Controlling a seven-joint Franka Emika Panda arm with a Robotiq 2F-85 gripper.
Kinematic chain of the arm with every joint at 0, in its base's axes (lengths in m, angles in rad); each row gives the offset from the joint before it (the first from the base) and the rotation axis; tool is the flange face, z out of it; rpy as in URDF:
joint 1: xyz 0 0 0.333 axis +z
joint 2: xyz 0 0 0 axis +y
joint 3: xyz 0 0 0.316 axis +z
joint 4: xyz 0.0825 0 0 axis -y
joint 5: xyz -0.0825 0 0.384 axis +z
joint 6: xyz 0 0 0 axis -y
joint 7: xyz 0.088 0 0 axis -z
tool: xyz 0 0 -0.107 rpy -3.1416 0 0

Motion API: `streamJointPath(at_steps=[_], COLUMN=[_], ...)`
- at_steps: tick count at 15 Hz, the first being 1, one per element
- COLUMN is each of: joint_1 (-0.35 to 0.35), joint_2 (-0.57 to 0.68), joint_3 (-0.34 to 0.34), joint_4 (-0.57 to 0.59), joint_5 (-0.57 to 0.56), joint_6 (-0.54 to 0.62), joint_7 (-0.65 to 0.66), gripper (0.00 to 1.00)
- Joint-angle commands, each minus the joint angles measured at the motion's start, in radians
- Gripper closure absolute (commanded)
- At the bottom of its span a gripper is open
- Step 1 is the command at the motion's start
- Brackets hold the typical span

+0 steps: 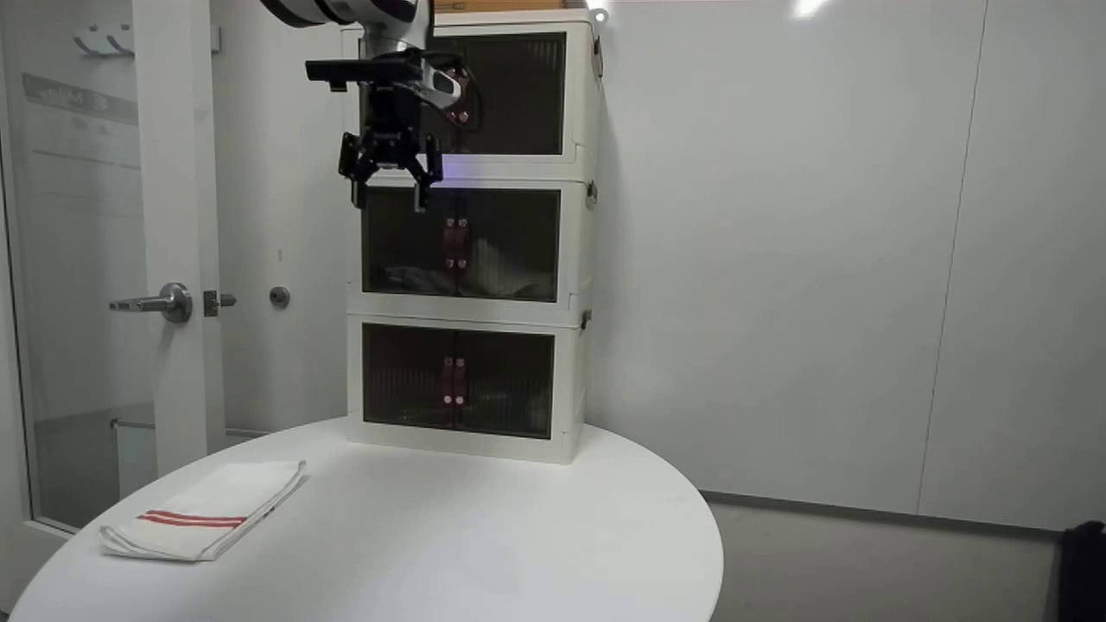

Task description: Put one towel in the middle cabinet, then close the right and left doors of the cabinet, respectively

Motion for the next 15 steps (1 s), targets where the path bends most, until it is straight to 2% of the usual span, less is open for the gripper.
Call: streamJointPath(at_steps=[1,3,5,6,9,15], joint_1=[0.052,0.064,0.07,0.063,0.074,0.071], joint_2=[-0.125,-0.175,-0.215,-0.148,-0.194,-0.198], joint_3=[-0.018,-0.002,0.016,0.006,0.017,0.016], joint_4=[-0.113,-0.153,-0.177,-0.112,-0.144,-0.157], joint_5=[-0.144,-0.168,-0.124,-0.132,-0.132,-0.132], joint_6=[-0.022,-0.009,0.007,-0.011,-0.011,-0.009], joint_7=[0.041,0.034,0.02,0.018,0.018,0.018], gripper=[0.0,0.0,0.0,0.0,0.0,0.0])
